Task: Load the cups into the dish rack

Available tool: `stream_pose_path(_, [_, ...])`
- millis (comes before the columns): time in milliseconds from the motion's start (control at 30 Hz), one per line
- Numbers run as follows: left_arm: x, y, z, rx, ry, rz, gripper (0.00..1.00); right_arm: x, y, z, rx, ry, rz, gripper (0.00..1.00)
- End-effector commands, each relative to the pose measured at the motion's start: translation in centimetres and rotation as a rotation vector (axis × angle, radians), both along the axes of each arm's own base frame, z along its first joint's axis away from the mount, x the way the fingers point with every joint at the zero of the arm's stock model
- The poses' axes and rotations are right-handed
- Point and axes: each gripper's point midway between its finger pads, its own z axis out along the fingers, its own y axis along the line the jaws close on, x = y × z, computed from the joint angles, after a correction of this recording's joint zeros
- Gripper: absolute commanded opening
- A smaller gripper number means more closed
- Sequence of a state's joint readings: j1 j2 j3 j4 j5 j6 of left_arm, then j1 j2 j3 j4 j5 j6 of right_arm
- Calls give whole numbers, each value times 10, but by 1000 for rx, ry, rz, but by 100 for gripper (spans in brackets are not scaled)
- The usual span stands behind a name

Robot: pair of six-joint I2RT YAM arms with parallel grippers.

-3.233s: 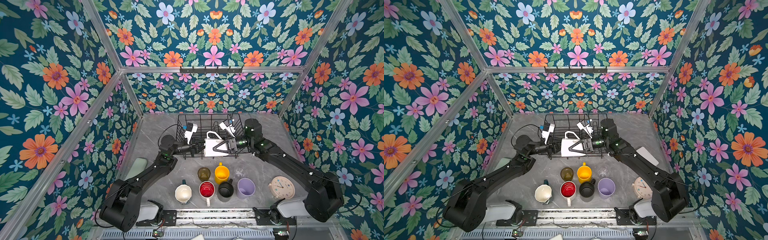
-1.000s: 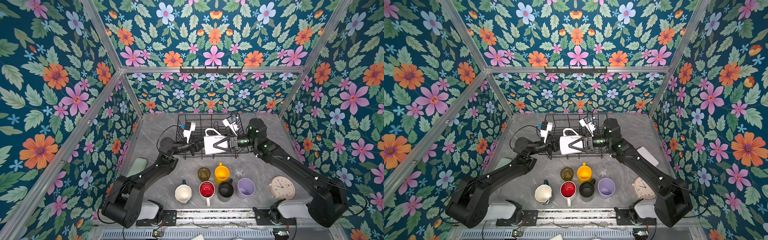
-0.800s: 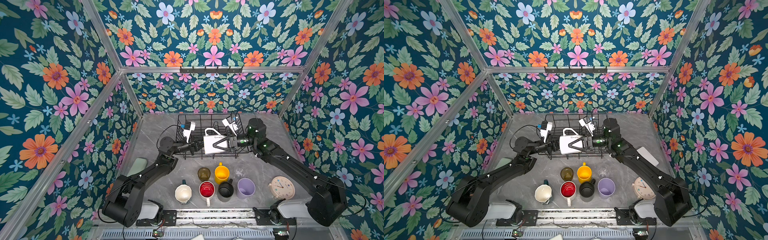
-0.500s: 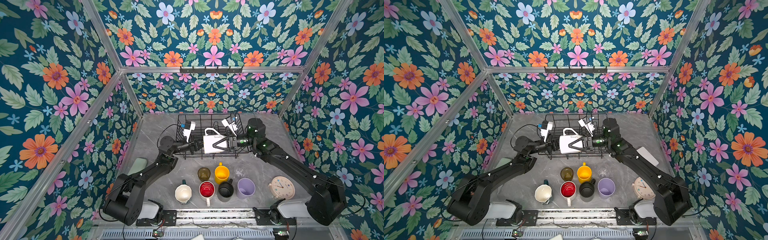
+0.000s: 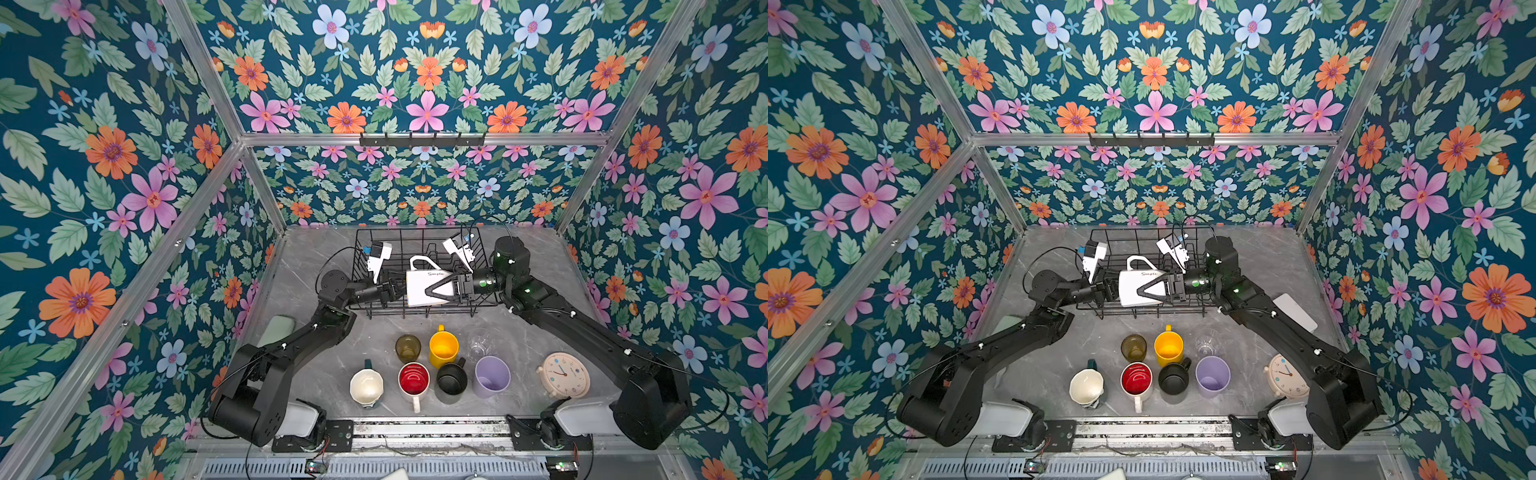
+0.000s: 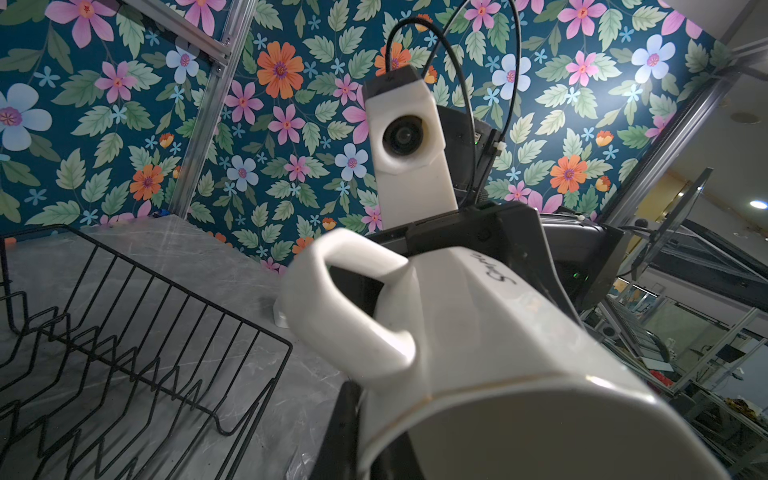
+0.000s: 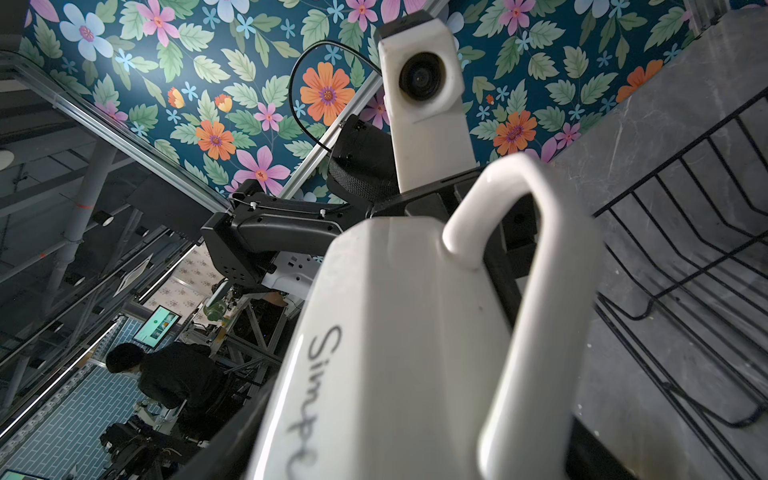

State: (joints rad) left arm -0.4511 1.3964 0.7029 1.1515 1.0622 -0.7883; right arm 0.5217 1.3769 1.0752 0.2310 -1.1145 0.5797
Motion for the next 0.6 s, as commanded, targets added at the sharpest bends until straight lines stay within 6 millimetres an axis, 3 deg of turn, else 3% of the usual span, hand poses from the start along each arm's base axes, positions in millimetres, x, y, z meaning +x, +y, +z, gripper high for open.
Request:
stream_pose_path(0, [1,2,24,-65,-68,37,0,3,4,-12,-37,57,-24,0])
stream_pose_path(333, [3,5,22,-62,-50,44,4,14,6,5,-28,93,-65,0])
stream_pose_path(500, [4,7,22,-61,-46,46,14,14,3,12,-16,88,-73,0])
stream_pose_path(567, [5,8,23,-63,-47,50,23,14,2,12,-18,91,-78,0])
